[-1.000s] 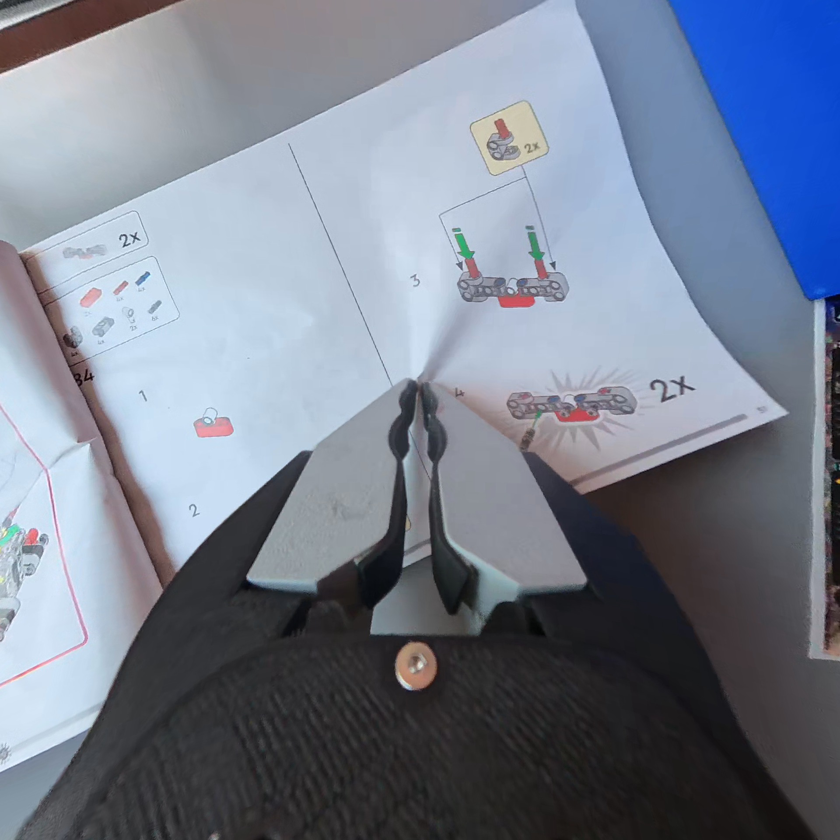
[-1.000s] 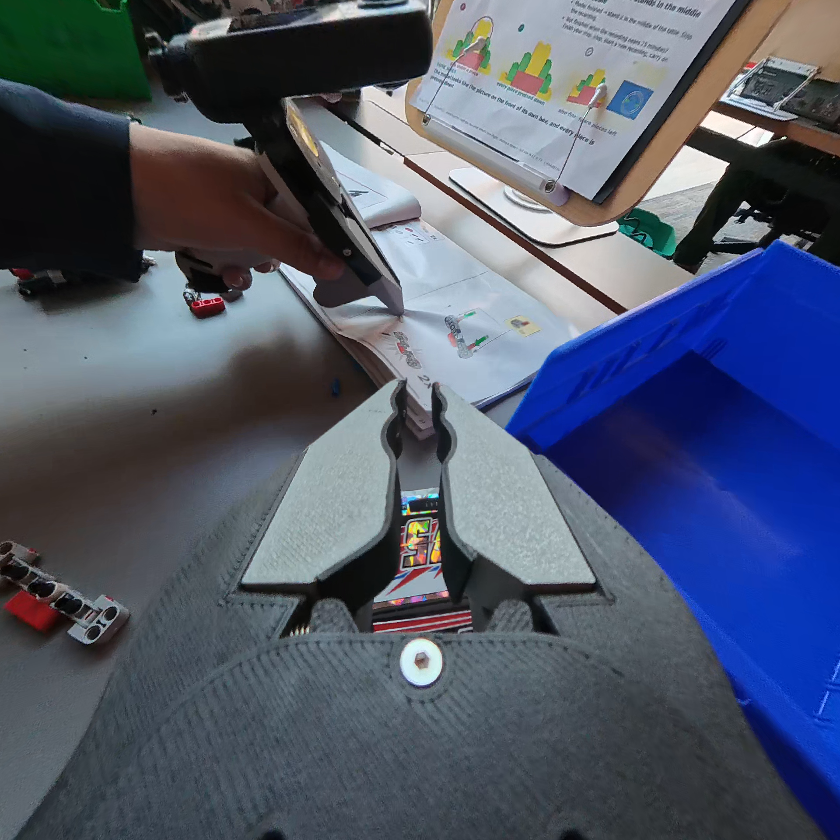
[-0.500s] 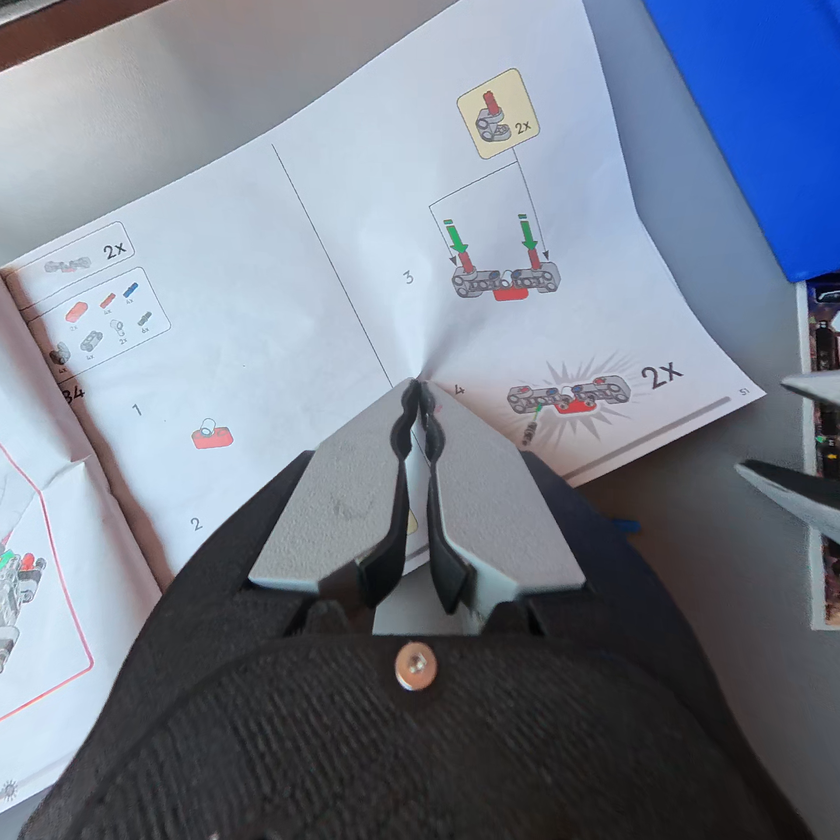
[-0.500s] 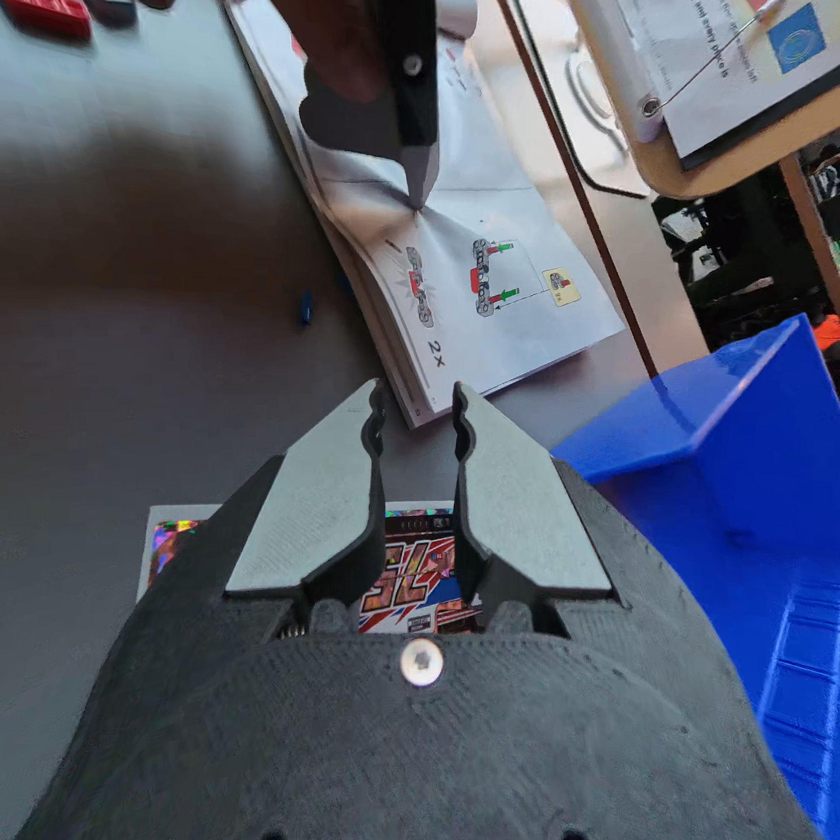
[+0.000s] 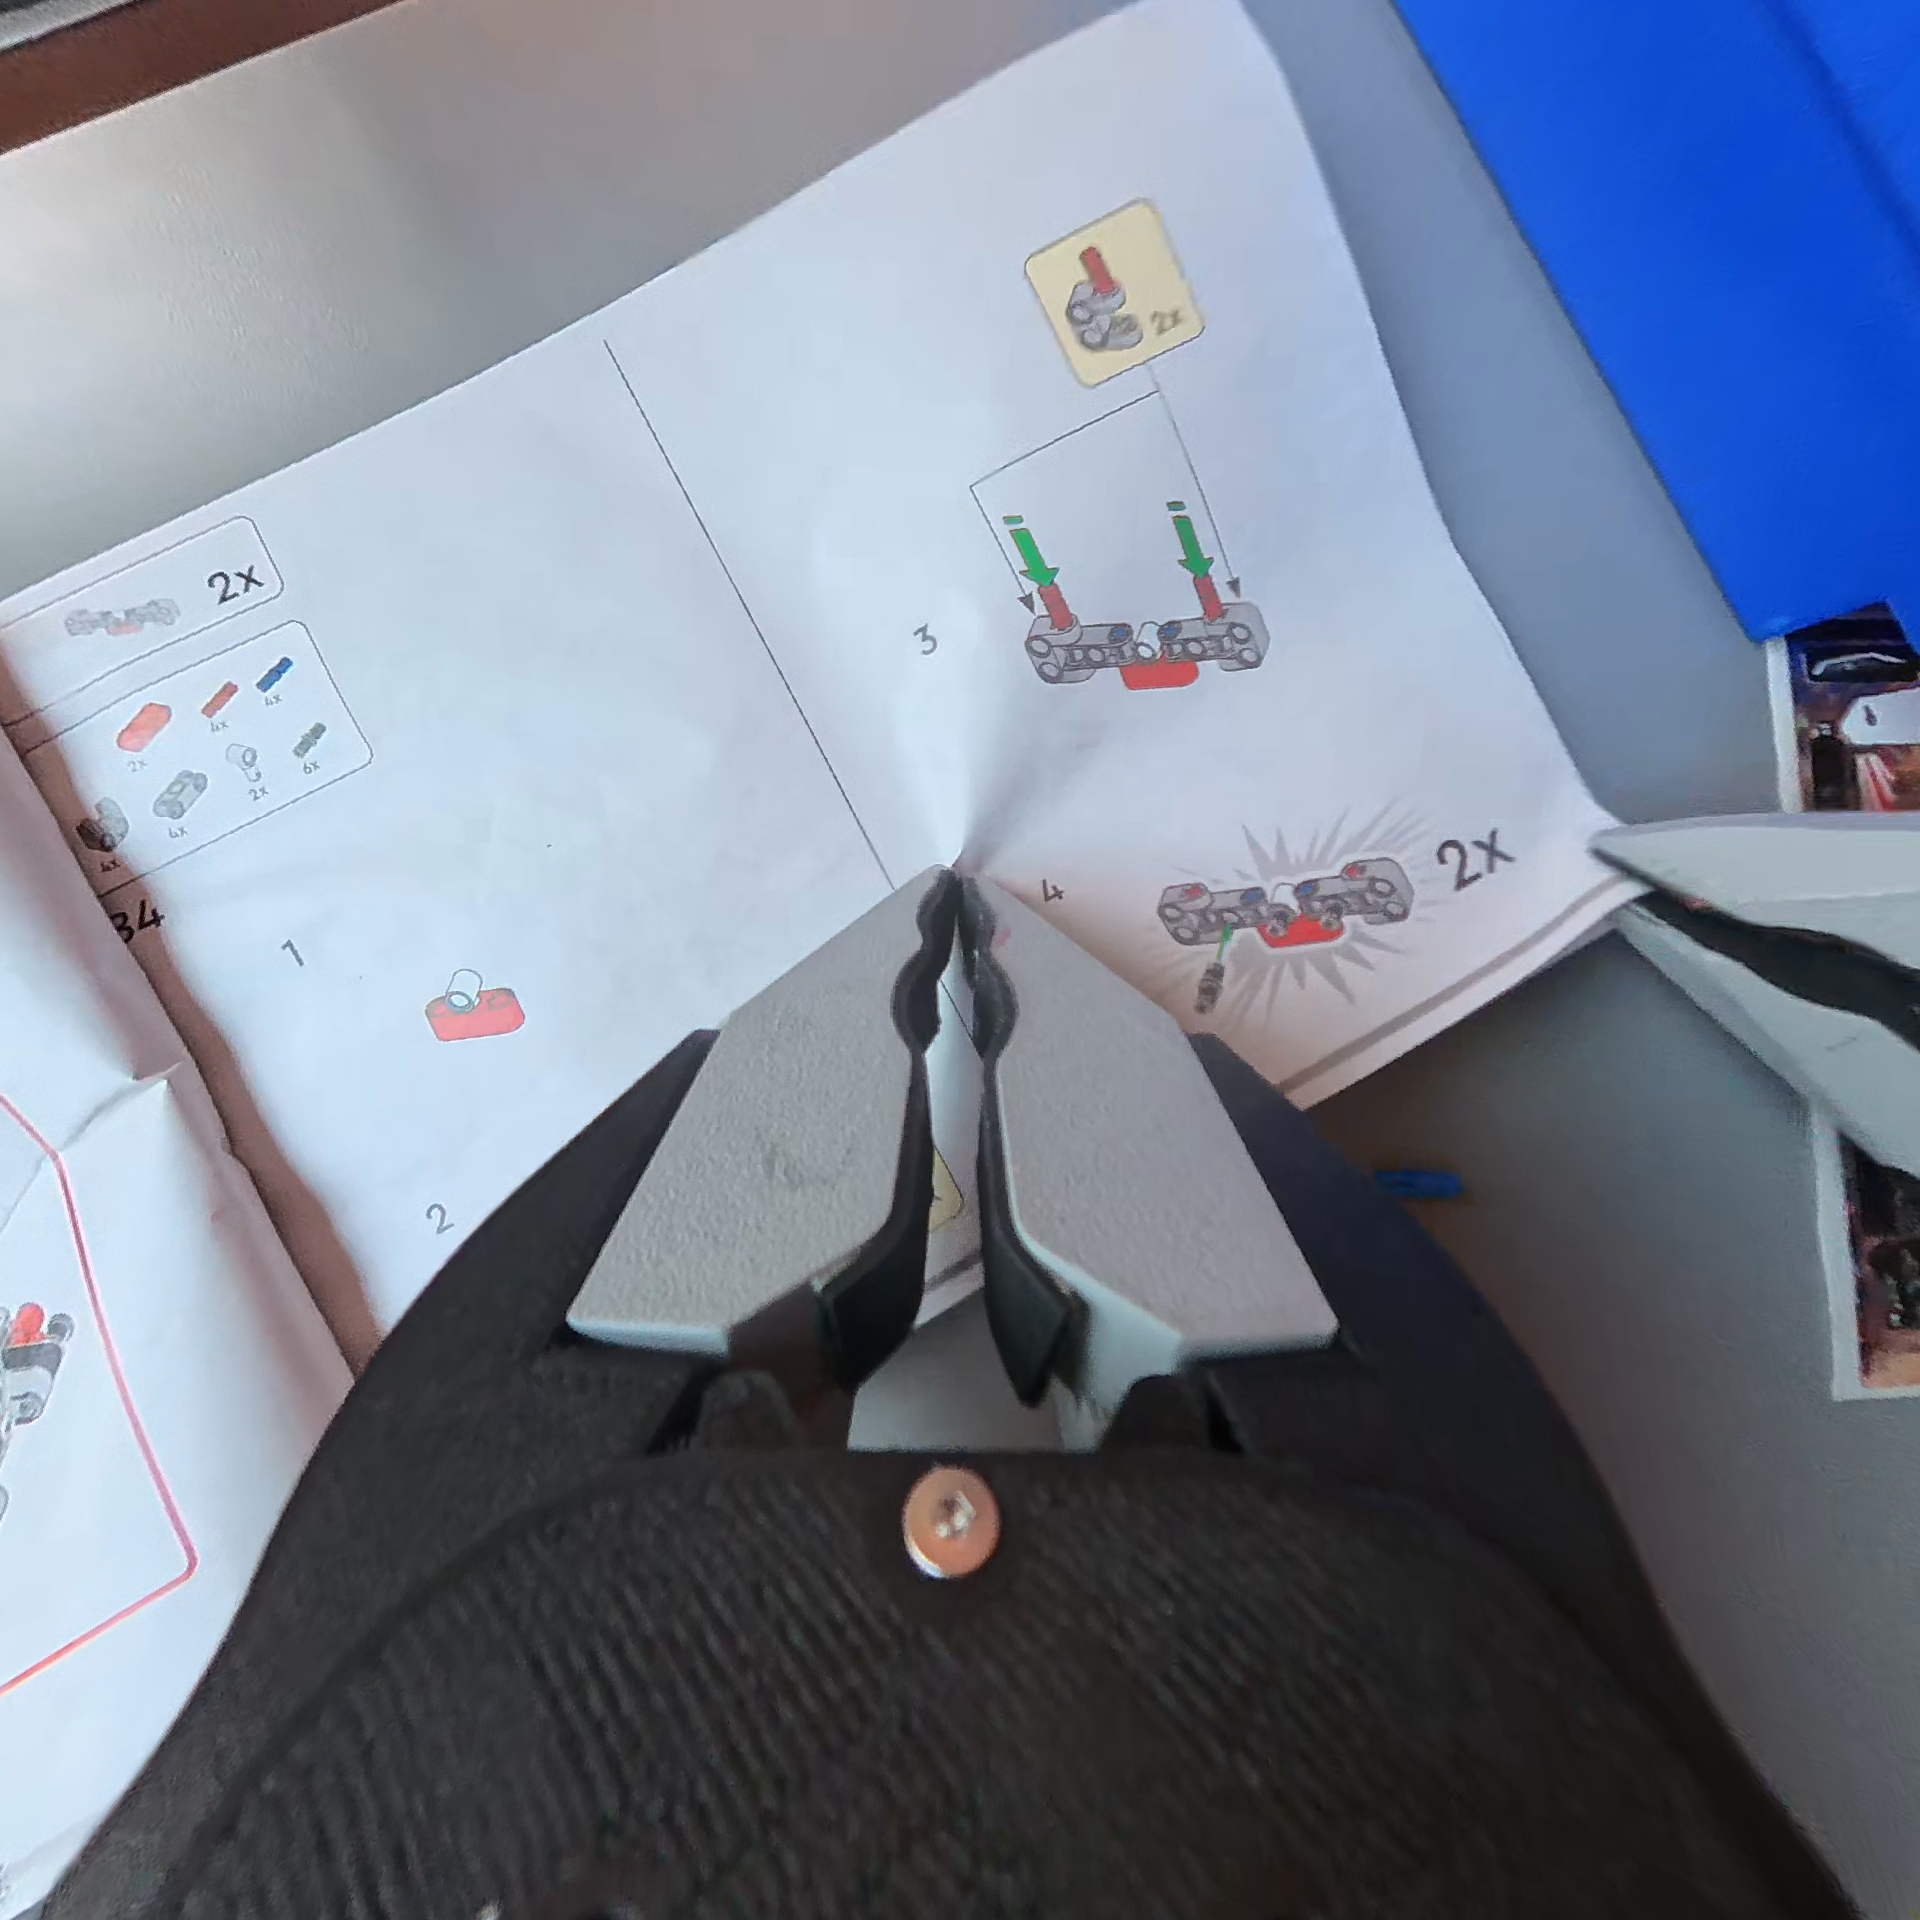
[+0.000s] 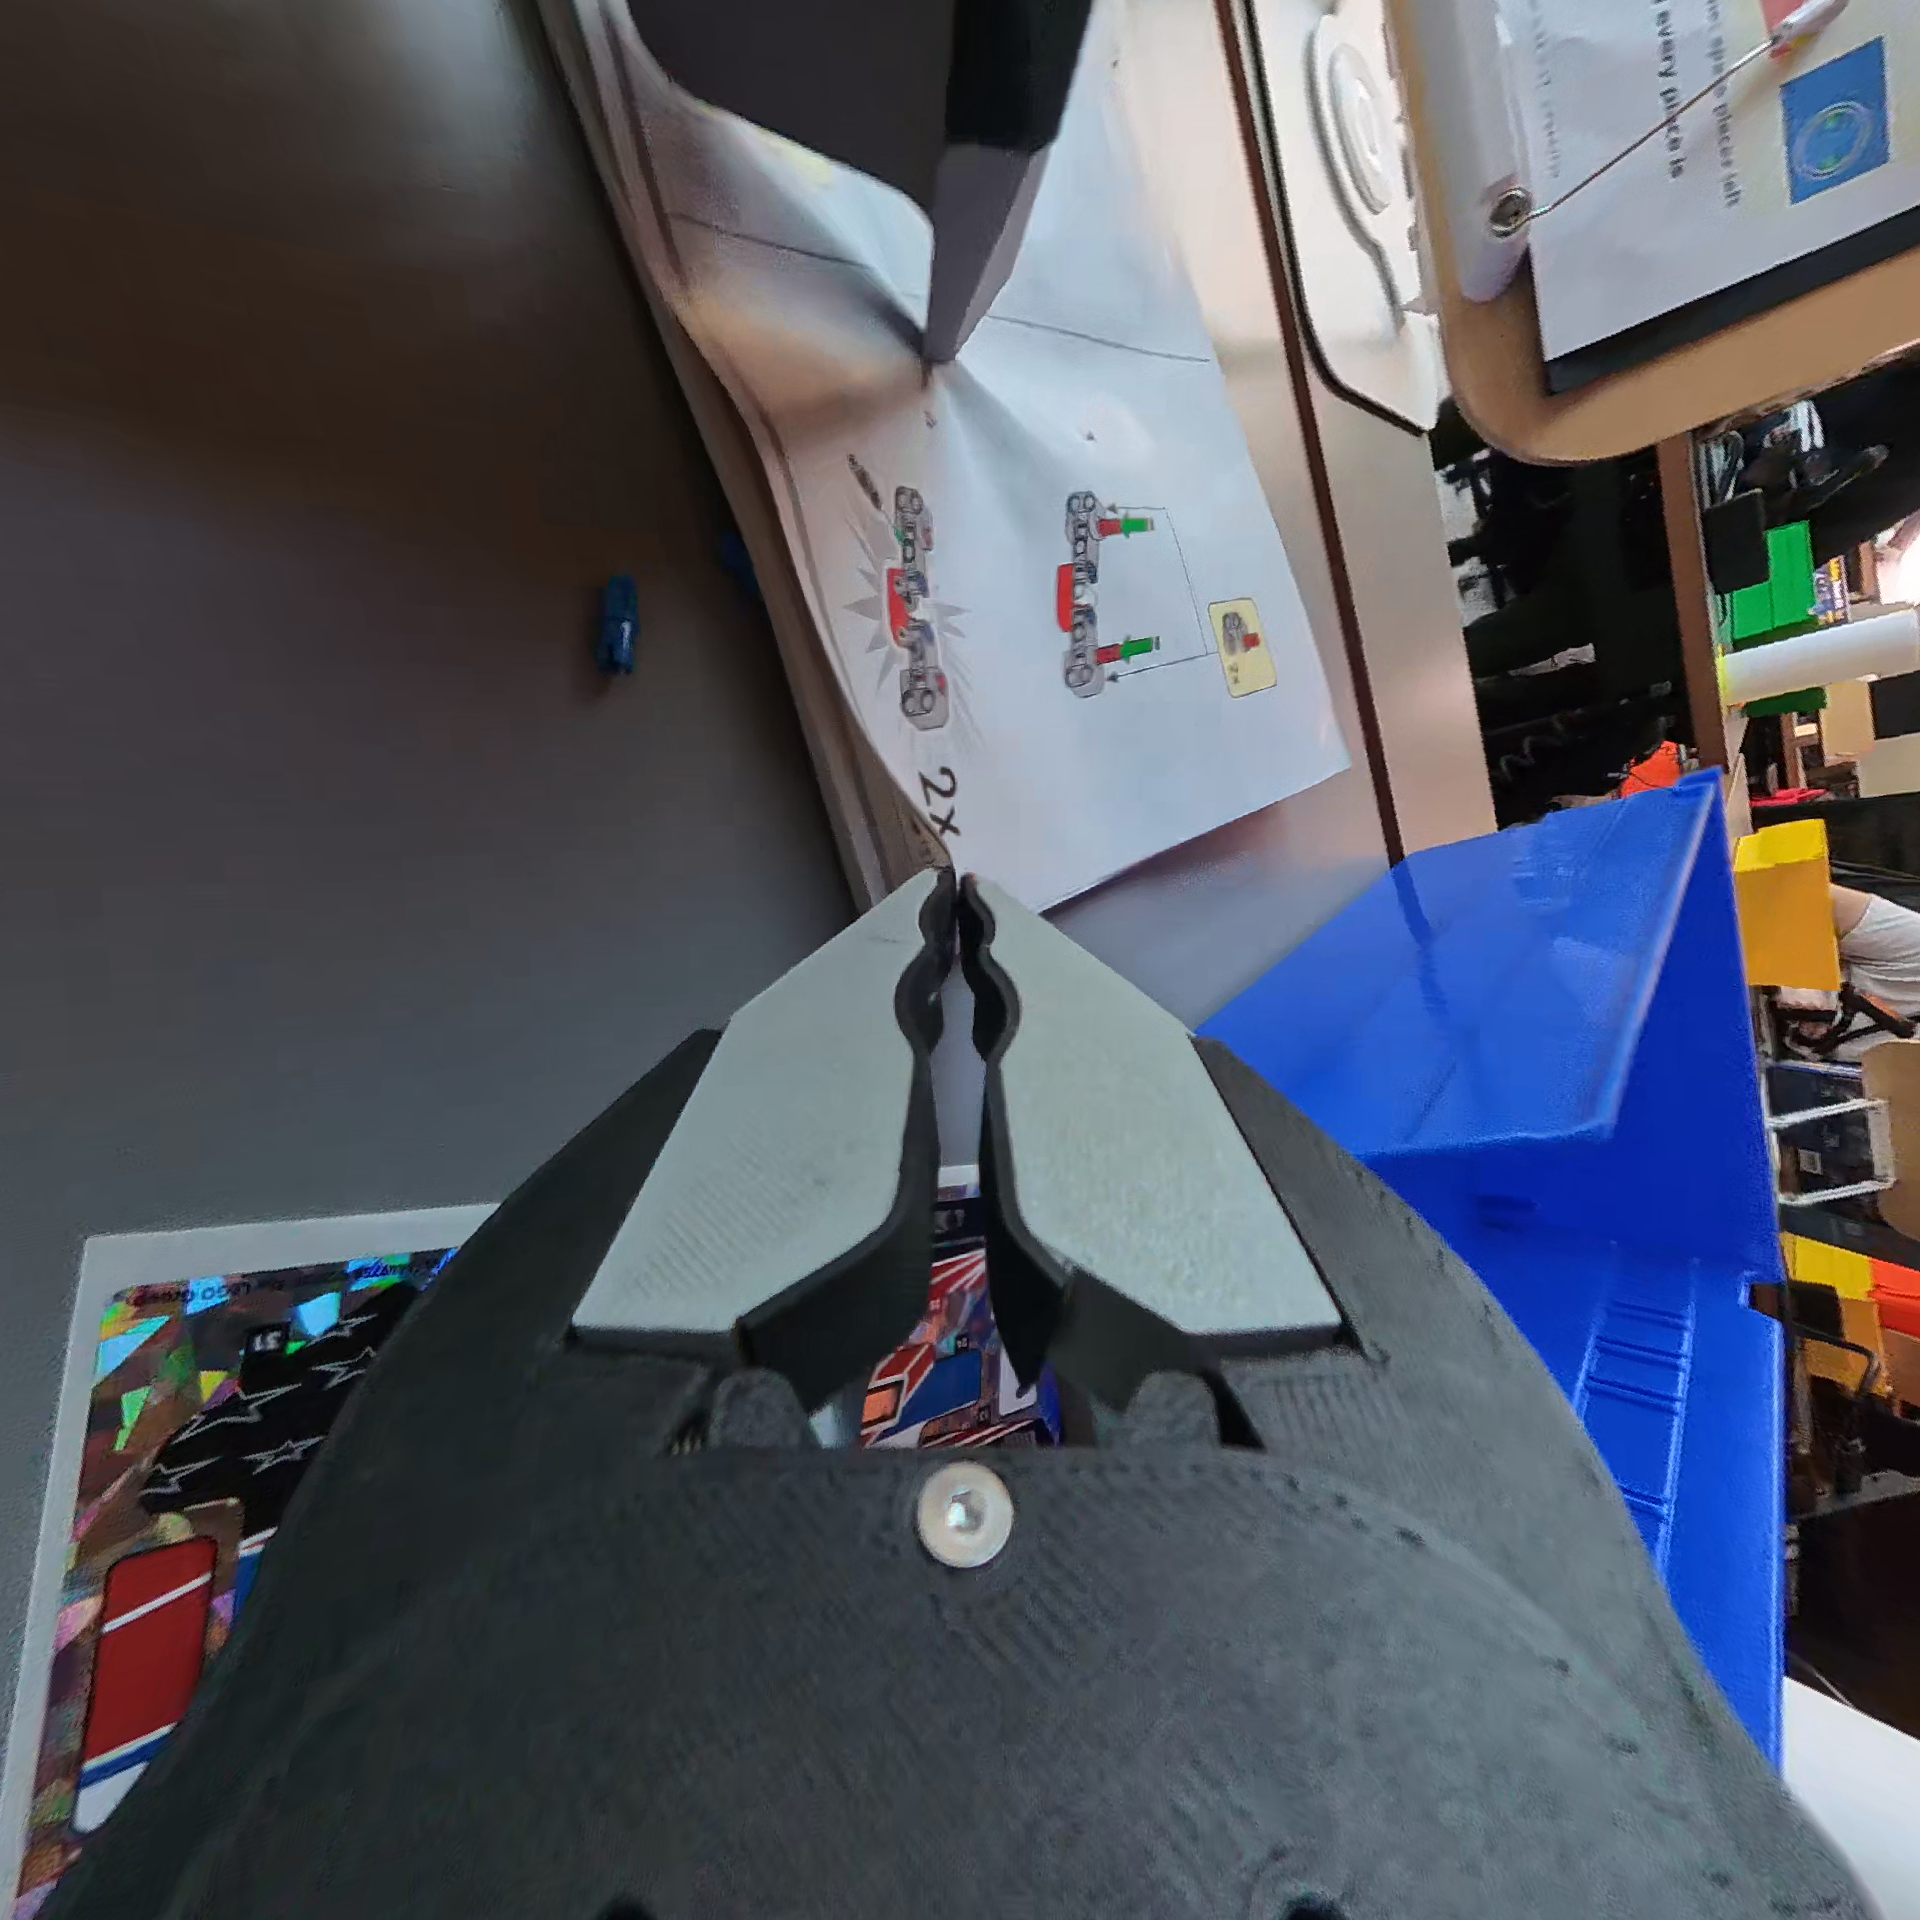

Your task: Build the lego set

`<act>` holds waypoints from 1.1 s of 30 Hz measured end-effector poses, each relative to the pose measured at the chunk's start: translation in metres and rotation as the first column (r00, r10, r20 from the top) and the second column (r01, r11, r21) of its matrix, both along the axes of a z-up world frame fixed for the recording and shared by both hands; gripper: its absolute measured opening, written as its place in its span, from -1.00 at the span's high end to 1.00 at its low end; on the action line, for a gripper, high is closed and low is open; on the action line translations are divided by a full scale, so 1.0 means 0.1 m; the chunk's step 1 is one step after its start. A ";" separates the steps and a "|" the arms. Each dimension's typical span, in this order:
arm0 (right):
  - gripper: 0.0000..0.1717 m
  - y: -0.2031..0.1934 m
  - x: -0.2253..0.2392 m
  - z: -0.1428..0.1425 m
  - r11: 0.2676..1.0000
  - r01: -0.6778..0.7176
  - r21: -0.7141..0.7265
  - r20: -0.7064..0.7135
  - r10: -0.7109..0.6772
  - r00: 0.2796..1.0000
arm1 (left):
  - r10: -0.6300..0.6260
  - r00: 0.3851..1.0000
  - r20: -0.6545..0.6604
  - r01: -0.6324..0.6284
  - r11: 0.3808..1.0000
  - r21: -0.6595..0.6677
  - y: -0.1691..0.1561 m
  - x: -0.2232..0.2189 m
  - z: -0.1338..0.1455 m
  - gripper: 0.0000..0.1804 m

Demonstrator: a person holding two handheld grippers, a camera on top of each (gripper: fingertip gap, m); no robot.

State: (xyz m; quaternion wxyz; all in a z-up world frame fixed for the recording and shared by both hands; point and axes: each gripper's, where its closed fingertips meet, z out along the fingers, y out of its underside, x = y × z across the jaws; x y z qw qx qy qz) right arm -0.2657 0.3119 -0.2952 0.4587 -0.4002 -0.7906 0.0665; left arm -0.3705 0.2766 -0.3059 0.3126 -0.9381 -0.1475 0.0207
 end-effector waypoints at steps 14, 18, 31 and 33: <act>1.00 -0.01 0.01 0.03 0.988 -0.007 -0.154 -0.050 0.000 0.999 | -0.327 0.941 -0.086 0.332 0.942 0.042 -0.29 0.33 0.55 0.23; 1.00 -0.01 0.01 0.07 0.985 -0.009 -0.173 -0.066 -0.002 0.998 | -0.397 0.910 -0.120 0.399 0.917 -0.004 -0.29 0.50 0.40 0.20; 1.00 -0.09 -0.03 0.36 0.944 -0.061 -0.325 -0.201 -0.006 0.980 | -0.472 0.825 -0.309 0.482 0.875 -0.050 0.08 0.69 0.39 1.00; 0.93 -0.06 -0.03 0.47 0.938 -0.059 -0.341 -0.250 -0.031 0.968 | -0.439 0.839 -0.321 0.453 0.891 -0.036 0.10 0.63 0.45 1.00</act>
